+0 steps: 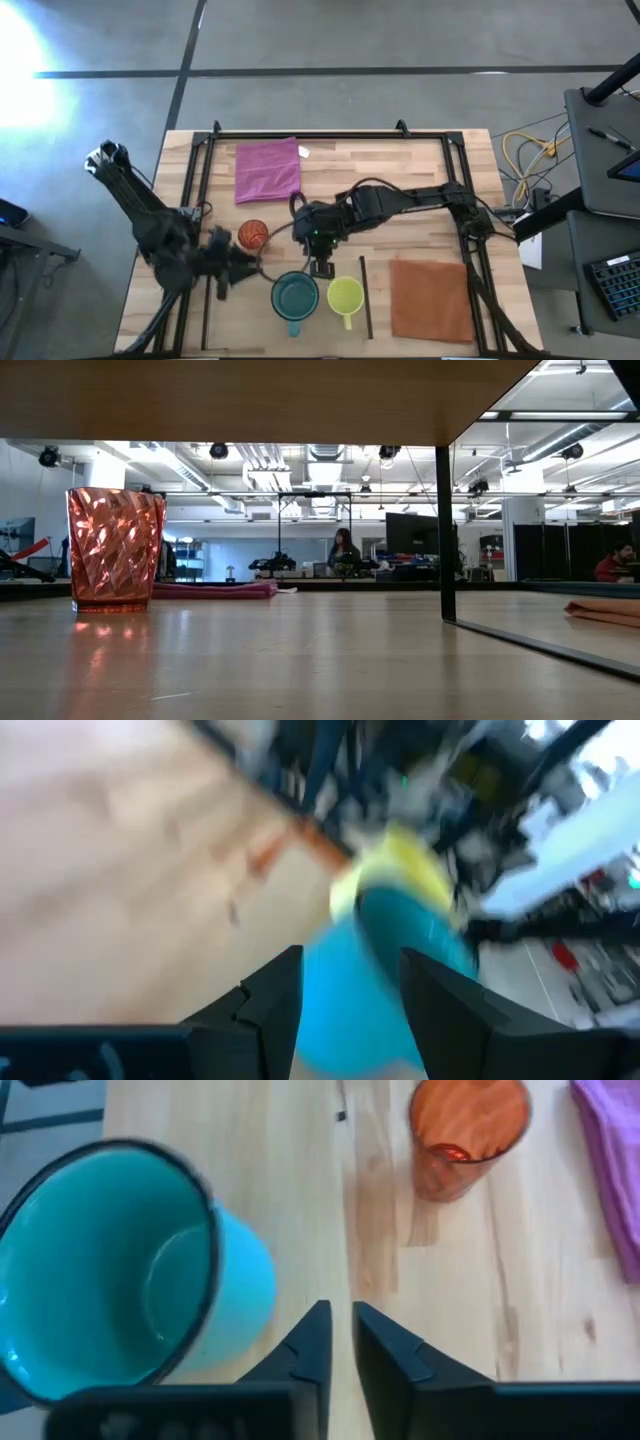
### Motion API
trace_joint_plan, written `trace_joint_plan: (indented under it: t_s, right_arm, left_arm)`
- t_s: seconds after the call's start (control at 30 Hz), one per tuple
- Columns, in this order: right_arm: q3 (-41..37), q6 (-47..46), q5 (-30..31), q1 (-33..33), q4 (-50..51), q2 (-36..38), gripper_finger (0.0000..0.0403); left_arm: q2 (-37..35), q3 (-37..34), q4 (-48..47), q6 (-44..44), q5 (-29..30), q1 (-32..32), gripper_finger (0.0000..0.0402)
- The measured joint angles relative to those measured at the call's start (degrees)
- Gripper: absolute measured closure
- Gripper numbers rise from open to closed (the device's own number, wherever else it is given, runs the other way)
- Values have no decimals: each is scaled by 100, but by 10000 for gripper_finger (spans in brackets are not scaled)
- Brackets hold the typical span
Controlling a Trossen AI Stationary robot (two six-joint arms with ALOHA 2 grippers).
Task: Stack small to large cups/mugs on shelf
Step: Put the brown cup on the shelf
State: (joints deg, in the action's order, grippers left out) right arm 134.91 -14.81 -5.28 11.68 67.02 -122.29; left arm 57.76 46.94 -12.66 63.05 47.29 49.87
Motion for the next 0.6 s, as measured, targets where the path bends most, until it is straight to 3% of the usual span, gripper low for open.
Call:
trace_joint_plan:
  t_s: [0.1, 0.27, 0.37, 0.5, 0.6]
  right_arm:
    - [5, -19, -107, -169, -2, 22, 344]
    - [5, -311, -247, -394, 1, 61, 300]
    - [9, -410, -264, -464, -1, 106, 282]
    - [9, -432, -241, -547, -21, 117, 262]
    - [9, -586, -240, -668, -173, 117, 248]
  left_arm:
    - [-612, 55, 17, -961, 567, 0, 251]
    - [-1388, 45, 57, -2113, 829, -37, 251]
    - [-1683, 31, -30, -2180, 922, -164, 251]
    - [-2124, 14, -1032, -1951, 836, -570, 251]
    - [-2423, 9, -2137, -1275, 3, -913, 251]
